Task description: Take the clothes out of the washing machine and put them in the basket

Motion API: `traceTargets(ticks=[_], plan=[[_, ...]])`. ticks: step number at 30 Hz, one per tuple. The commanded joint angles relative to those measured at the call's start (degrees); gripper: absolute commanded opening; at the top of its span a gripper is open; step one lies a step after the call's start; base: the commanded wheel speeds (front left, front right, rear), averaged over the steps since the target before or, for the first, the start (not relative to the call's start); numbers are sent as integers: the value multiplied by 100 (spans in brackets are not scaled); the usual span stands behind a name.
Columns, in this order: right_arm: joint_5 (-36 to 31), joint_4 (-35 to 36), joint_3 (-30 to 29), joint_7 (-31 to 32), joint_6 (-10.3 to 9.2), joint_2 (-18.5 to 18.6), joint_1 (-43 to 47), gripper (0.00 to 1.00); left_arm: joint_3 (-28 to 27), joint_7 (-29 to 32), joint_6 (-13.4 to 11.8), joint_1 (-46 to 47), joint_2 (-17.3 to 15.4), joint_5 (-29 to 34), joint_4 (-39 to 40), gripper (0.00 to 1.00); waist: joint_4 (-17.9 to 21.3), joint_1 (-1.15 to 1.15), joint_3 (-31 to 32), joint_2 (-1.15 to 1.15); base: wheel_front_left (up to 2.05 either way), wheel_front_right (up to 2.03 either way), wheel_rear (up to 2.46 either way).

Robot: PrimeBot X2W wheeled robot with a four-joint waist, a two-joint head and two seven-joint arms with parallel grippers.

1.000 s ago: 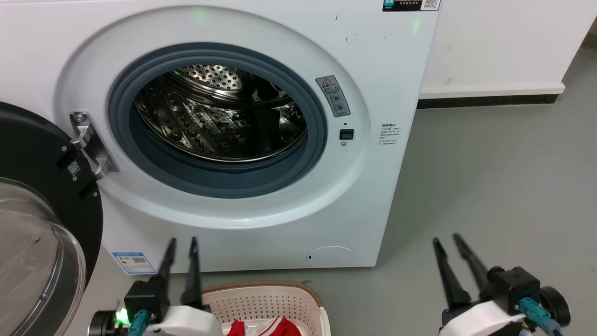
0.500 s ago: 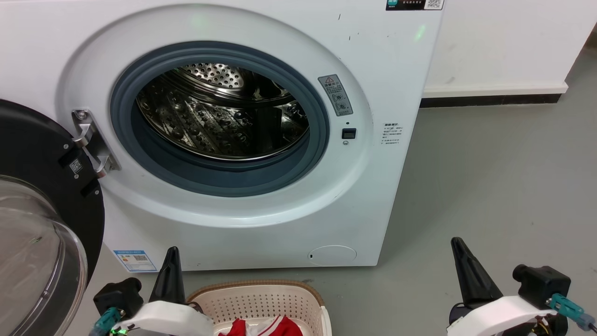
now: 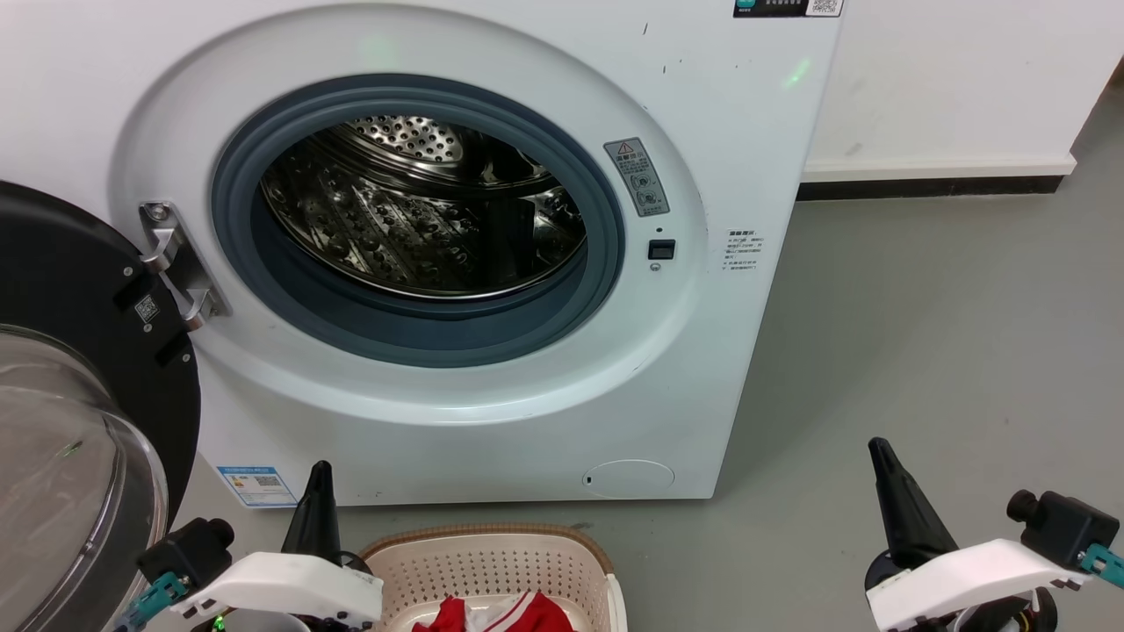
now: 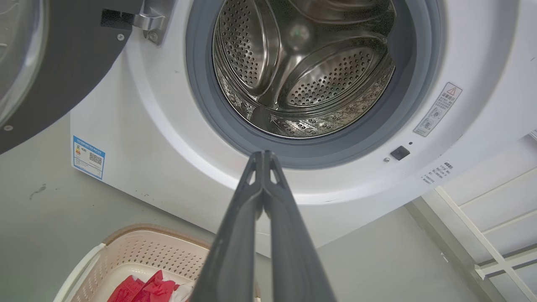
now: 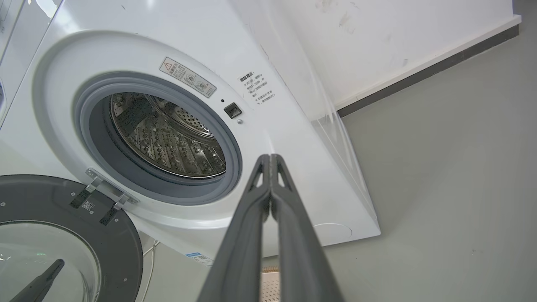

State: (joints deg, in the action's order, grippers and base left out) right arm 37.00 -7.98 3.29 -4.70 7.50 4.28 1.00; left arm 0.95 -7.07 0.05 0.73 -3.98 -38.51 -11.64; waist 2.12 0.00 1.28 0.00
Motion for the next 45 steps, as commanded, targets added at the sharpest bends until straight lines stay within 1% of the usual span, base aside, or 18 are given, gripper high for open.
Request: traceTargets(ticks=[1, 23, 35, 45], plan=[[245, 35, -32, 23, 0, 47, -210, 0, -60, 50, 51, 192, -7, -214, 51, 0, -4, 0, -2, 0, 0, 0, 0], [2044, -159, -213, 278, 0, 82, -378, 0, -282, 475, 277, 320, 27, -1865, -38, 0, -53, 0, -37, 0, 0, 0, 0], [2854, -249, -315, 406, 0, 85, -460, 0, -392, 669, 383, 391, 47, -2628, -83, 0, -80, 0, -55, 0, 0, 0, 0], [3409, -314, -389, 505, -1, 82, -508, 0, -459, 804, 460, 421, 59, -3147, -112, 0, -100, 0, -69, 0, 0, 0, 0]])
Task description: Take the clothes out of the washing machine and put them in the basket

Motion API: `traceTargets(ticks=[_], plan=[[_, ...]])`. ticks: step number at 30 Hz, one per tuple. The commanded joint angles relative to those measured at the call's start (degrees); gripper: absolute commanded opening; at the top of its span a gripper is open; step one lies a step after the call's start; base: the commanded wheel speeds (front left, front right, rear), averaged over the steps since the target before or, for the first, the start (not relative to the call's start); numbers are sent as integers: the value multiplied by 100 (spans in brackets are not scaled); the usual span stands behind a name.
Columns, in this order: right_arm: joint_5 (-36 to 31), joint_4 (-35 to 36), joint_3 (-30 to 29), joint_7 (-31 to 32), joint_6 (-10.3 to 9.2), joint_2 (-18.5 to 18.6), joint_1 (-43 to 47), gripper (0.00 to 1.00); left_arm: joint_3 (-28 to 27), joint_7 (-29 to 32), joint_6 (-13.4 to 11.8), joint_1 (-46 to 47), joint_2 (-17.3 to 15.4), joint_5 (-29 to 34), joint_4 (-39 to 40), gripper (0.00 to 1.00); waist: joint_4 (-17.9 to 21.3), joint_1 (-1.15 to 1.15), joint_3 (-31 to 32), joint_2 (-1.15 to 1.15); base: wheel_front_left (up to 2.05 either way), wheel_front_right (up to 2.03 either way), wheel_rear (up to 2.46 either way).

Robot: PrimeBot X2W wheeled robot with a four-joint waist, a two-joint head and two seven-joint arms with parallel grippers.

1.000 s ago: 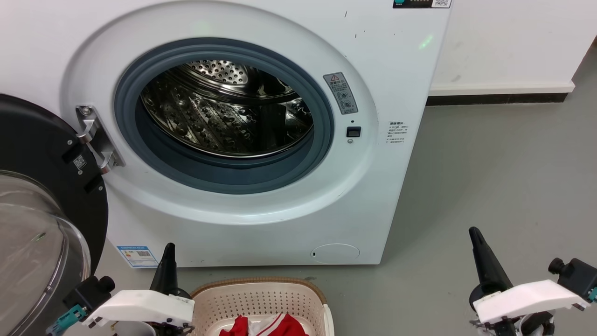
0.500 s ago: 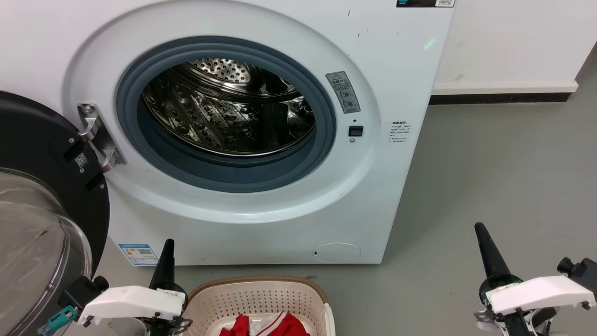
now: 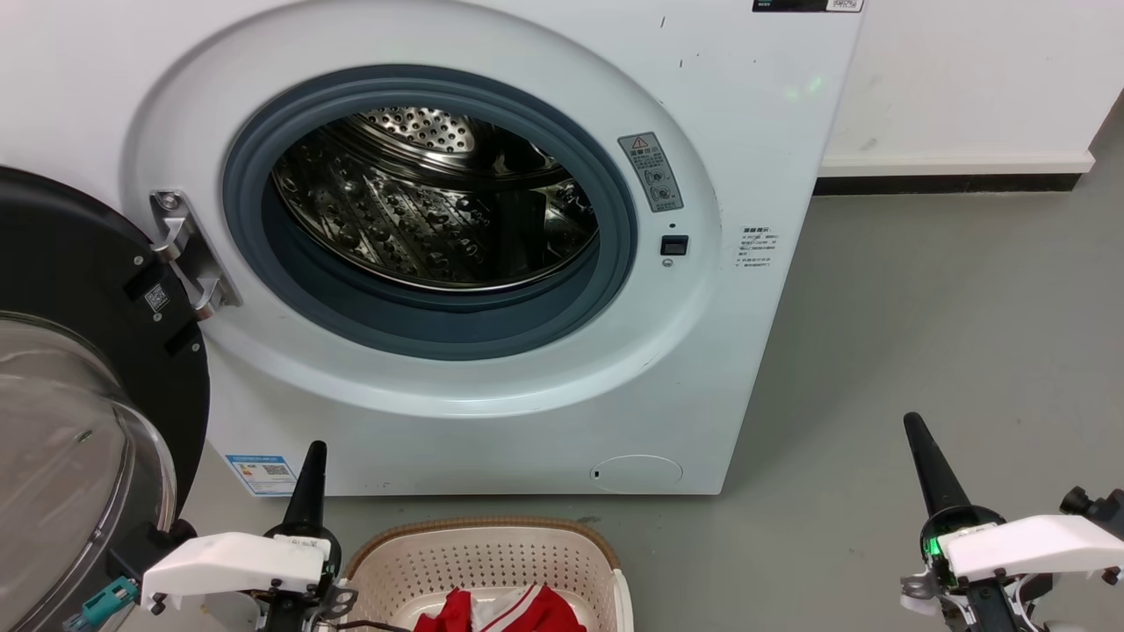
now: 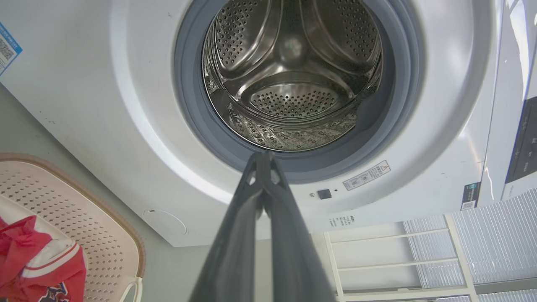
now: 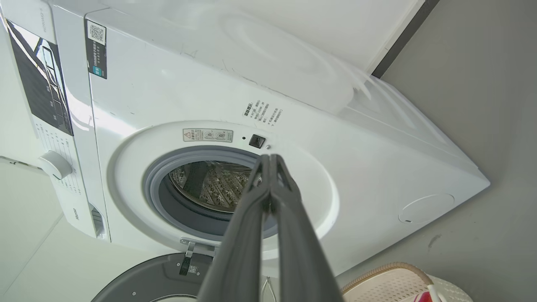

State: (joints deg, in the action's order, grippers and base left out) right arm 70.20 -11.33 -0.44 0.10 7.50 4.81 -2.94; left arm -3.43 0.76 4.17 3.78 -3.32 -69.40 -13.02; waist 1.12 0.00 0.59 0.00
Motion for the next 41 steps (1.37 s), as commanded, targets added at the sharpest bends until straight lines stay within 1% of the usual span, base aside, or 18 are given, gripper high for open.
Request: traceTargets(ticks=[1, 20, 41], plan=[[149, 13, -23, 37, -1, 29, -119, 0, -28, 34, 51, 120, -6, -115, 23, 0, -3, 0, -1, 0, 0, 0, 0], [1161, -106, -177, 217, -1, 10, -222, 0, -163, 280, 189, 189, 19, -1082, -36, 0, -45, 0, -31, 0, 0, 0, 0], [2098, -227, -333, 403, -2, -20, -324, 0, -286, 516, 311, 254, 41, -1998, -91, 0, -93, 0, -64, 0, 0, 0, 0]])
